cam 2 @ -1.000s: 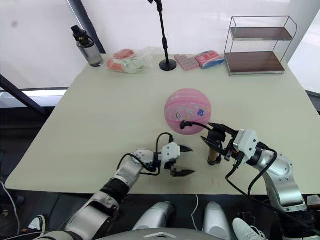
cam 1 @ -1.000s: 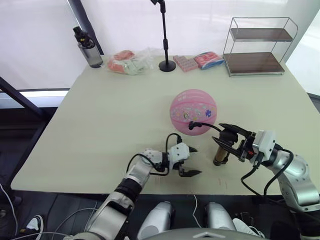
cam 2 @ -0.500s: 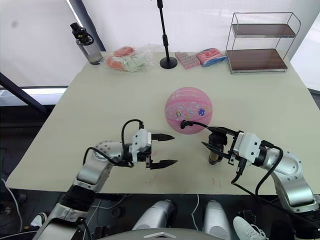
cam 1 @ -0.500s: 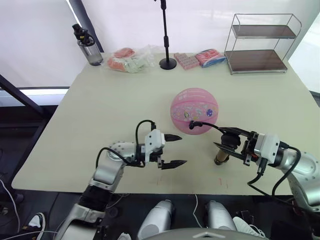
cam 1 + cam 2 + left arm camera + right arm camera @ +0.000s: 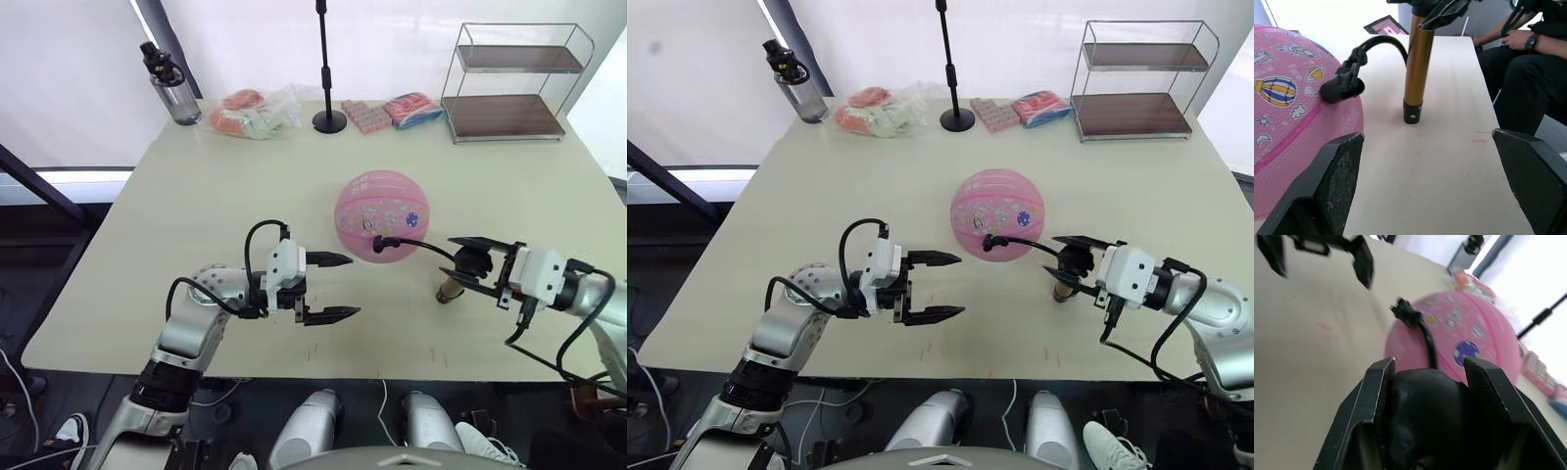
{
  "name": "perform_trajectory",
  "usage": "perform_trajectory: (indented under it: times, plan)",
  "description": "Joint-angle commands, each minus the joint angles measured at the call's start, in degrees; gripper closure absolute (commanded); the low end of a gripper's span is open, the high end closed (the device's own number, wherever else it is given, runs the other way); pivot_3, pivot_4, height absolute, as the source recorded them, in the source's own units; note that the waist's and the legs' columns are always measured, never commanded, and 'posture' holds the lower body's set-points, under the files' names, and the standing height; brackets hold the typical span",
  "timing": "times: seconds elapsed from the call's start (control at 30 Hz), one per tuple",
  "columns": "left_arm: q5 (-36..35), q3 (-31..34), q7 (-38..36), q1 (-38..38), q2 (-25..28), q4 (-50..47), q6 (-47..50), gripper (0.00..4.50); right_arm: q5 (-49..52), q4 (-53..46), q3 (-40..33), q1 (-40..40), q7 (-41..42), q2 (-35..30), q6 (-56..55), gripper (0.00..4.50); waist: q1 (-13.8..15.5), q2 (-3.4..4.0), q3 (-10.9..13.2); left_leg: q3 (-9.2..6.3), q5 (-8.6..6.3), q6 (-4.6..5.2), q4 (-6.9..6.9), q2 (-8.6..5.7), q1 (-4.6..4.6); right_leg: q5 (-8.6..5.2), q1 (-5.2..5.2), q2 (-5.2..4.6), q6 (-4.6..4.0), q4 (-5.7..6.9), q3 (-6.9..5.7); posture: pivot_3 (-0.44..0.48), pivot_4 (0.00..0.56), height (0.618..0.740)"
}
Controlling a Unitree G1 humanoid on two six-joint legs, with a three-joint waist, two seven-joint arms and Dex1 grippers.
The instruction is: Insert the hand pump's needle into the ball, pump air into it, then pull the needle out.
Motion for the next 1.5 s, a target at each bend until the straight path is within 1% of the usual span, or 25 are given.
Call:
perform_trajectory:
  times: [0.03,0.17,0.4,0.5,0.6,0.77,0.93,1.0,1.07,1.1,1.17,1.2,1.4,1.5]
  plan:
    - [-1.9,1.4,0.3,-1.0,0.3,-3.1,0.6,0.05,-4.7,3.6,-3.2,-1.0,-0.8,-2.1,-2.4,2.59,0.0,-0.01,0.0,-0.01,0.01,-0.01,0.00,0.00,-0.02,0.00,-0.01,0.00,0.00,0.00,0.00,0.000,0.150,0.736]
    - [-3.2,2.0,0.8,-1.3,0.3,-4.2,1.6,0.05,-8.2,6.4,-3.0,-2.2,-1.6,-2.9,-5.7,2.59,0.0,-0.03,0.1,0.02,0.01,-0.02,0.00,0.00,-0.04,0.00,-0.01,-0.01,0.00,-0.02,0.00,0.000,0.150,0.736]
    - [-4.3,2.2,0.9,-1.1,1.0,-5.5,2.6,0.05,-17.4,11.6,-2.0,-4.1,-6.6,-3.2,-12.6,2.59,0.0,-0.04,0.2,0.01,0.02,-0.04,0.00,-0.01,-0.04,0.00,-0.03,0.00,0.00,-0.01,0.00,0.000,0.150,0.736]
    - [-4.4,2.4,1.0,-1.2,1.3,-5.4,2.9,0.05,-22.8,14.6,-1.0,-5.0,-9.4,-3.4,-18.5,2.59,0.0,-0.03,0.3,0.03,0.03,-0.05,0.00,-0.01,-0.05,0.01,-0.05,0.00,-0.01,-0.01,0.00,0.000,0.150,0.736]
    - [-4.7,2.7,1.0,-1.8,1.4,-5.4,3.5,0.05,-30.8,19.9,0.1,-5.4,-14.0,-4.6,-26.4,2.59,-0.1,-0.02,0.3,0.06,0.04,-0.07,-0.01,-0.02,-0.11,0.01,-0.14,0.00,-0.01,-0.01,0.03,0.000,0.150,0.736]
    - [-4.8,2.9,1.3,-2.2,1.3,-5.6,3.9,0.05,-38.9,26.7,2.3,-8.0,-20.8,-5.6,-34.4,2.59,-0.2,-0.04,0.3,0.20,0.07,-0.11,-0.01,-0.04,-0.13,0.01,-0.27,0.01,-0.02,0.04,0.18,0.000,0.150,0.736]
    - [-4.9,2.6,2.0,-2.5,1.0,-6.2,4.3,0.05,-43.0,31.9,5.9,-9.8,-25.0,-4.8,-38.7,2.59,-0.2,-0.11,0.3,0.59,0.08,-0.12,-0.01,-0.02,-0.15,0.02,-0.55,0.01,-0.02,0.36,0.57,0.000,0.150,0.736]
    - [-5.0,2.8,2.3,-2.4,1.1,-6.6,4.4,0.05,-42.8,33.2,6.9,-9.5,-25.9,-4.2,-39.1,2.59,-0.2,-0.16,0.4,0.71,0.08,-0.12,-0.01,-0.01,-0.15,0.01,-0.66,0.01,-0.02,0.51,0.69,0.000,0.150,0.736]
    - [-5.1,3.0,2.5,-2.3,1.2,-6.9,4.5,0.00,-43.2,34.1,8.0,-9.4,-26.6,-4.4,-40.3,1.73,-0.2,-0.19,0.4,0.75,0.08,-0.12,0.01,0.00,-0.14,0.01,-0.67,0.01,-0.02,0.57,0.73,0.000,0.150,0.736]
    - [-5.2,3.1,2.5,-2.1,1.3,-7.1,4.6,0.00,-42.9,34.7,8.4,-9.4,-26.5,-4.5,-40.7,1.46,-0.2,-0.21,0.4,0.77,0.08,-0.12,0.01,0.00,-0.12,0.01,-0.67,0.01,-0.02,0.60,0.75,0.000,0.150,0.736]
    - [-5.3,3.1,2.7,-1.9,1.4,-7.5,4.7,0.00,-42.1,35.4,9.3,-9.4,-26.6,-4.7,-41.4,0.47,-0.3,-0.20,0.4,0.83,0.08,-0.12,0.02,0.00,-0.14,0.01,-0.75,0.01,-0.02,0.69,0.81,0.000,0.150,0.736]
    - [-5.3,3.1,2.7,-1.7,1.5,-7.6,4.7,0.00,-41.6,35.7,9.8,-9.4,-26.5,-4.8,-41.8,0.18,-0.3,-0.19,0.4,0.92,0.09,-0.12,0.02,0.00,-0.13,0.01,-0.81,0.03,-0.03,0.75,0.92,0.000,0.150,0.736]
    - [-5.3,3.1,2.8,-1.6,1.6,-7.7,4.8,0.00,-37.8,35.7,11.4,-8.8,-24.7,-5.4,-43.1,0.18,-1.5,-0.20,0.5,1.12,0.09,-0.12,0.02,0.04,-0.08,0.01,-0.83,0.06,-0.02,0.78,1.10,0.000,0.150,0.736]
    - [-5.3,3.1,2.8,-1.7,1.5,-7.6,4.6,0.00,-33.3,34.8,11.5,-7.0,-22.9,-5.7,-42.6,0.18,-1.6,-0.20,0.5,1.13,0.08,-0.12,0.02,0.05,-0.07,0.01,-0.83,0.07,-0.02,0.78,1.11,0.000,0.150,0.736]
